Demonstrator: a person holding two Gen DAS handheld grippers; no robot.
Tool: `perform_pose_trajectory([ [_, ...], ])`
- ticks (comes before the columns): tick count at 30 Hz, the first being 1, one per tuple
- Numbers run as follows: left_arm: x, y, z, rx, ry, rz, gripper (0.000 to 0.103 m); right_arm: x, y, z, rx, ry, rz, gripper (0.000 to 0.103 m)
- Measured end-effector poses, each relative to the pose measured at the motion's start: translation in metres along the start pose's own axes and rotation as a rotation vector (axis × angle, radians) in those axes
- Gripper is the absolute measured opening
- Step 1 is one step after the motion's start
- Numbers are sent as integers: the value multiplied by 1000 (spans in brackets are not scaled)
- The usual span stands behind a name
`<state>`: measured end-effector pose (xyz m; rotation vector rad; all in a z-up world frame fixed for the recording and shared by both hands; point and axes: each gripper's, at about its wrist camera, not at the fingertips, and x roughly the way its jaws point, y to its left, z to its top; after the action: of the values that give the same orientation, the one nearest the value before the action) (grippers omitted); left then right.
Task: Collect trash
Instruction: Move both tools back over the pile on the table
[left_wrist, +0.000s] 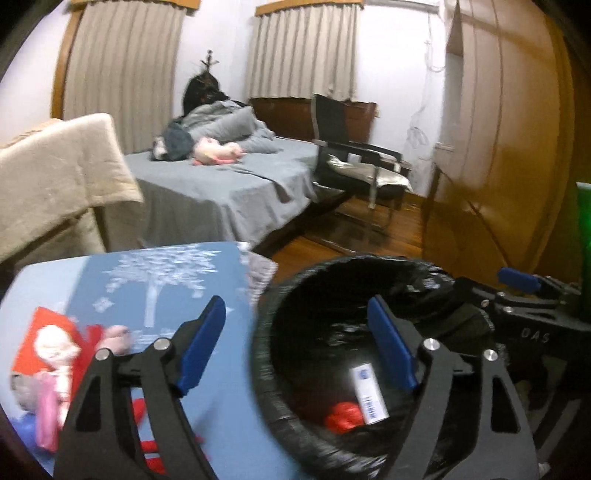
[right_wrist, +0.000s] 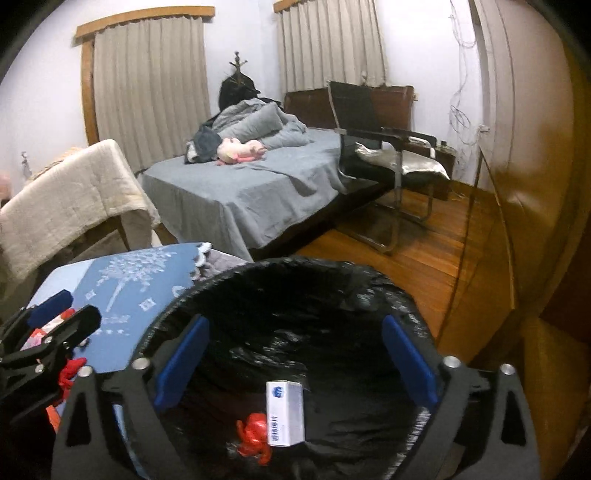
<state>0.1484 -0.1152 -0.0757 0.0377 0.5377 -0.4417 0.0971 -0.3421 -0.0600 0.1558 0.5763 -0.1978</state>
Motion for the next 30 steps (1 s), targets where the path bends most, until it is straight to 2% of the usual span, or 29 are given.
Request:
perform_pose_trajectory([
  [10, -59, 82, -13, -59, -33, 250, 81, 7, 80, -5, -72, -6, 149, 97],
  [19, -95, 155, -33, -140, -14, 426, 79, 14, 160, -17, -161, 10, 284, 97],
  [24, -98, 198, -45, -218, 20, 489, 74, 20, 188, -21, -192, 20, 317, 97],
  [30, -91, 218, -59, -258, 63, 500, 70, 31, 212, -27, -219, 46, 336, 97],
])
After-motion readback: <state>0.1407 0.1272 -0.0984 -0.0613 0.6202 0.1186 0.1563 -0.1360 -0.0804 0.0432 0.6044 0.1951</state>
